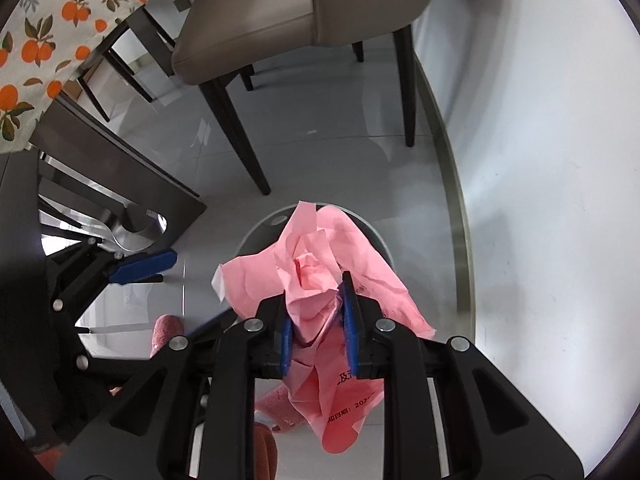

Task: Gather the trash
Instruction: 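Carry the red snack bag and pink paper off the table over the grey bin, then open the left tool to drop the snack bag while the right tool drops the paper into the bin, then raise both open tools from the bin back toward the table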

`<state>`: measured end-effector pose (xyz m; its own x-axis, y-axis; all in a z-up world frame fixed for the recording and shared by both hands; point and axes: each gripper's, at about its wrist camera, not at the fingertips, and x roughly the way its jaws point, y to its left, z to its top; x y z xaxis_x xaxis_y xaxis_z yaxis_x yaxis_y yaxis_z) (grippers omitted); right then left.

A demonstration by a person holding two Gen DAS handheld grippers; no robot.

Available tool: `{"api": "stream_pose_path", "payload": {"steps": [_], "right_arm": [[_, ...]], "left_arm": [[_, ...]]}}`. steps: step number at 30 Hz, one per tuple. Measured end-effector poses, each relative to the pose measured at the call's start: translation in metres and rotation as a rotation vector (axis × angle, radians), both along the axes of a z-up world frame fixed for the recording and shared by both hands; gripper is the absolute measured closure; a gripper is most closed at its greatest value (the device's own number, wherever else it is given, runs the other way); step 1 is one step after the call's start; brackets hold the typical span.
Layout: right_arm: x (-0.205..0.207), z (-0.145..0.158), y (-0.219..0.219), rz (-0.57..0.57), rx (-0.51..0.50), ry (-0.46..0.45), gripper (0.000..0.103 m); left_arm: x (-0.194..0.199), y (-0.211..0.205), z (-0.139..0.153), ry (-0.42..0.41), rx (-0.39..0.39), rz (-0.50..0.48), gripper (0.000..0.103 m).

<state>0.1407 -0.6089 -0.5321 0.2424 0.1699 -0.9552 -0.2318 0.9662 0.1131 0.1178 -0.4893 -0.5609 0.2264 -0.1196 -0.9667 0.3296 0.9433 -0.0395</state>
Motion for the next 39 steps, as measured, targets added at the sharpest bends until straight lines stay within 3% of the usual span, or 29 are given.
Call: {"api": "stream_pose_path", "payload": {"steps": [1,6,10,26,31,39], "right_arm": [[0.001,-0.002,0.003,-0.001,-0.001,-0.001,0.075],[0.004,-0.004,0.012,0.007,-0.003,-0.007,0.074],[0.004,0.001,0.014,0.018,-0.011,-0.025,0.058],[0.003,0.023,0.008,0.002,-0.019,-0.057,0.058],[-0.004,0.055,0.000,-0.013,-0.026,-0.069,0.058],[-0.014,0.159,-0.012,-0.041,-0.045,-0.104,0.058]], "left_arm": [[-0.001,0.003,-0.001,0.003,0.003,0.004,0.038],[-0.003,0.012,-0.002,0.004,0.011,0.011,0.038],[-0.004,0.013,0.000,0.004,0.009,0.021,0.038],[-0.009,0.016,0.022,-0.012,0.031,0.030,0.038],[-0.005,0.011,0.058,-0.033,0.041,0.048,0.038],[-0.009,0.007,0.167,-0.059,0.004,0.046,0.038]]}}
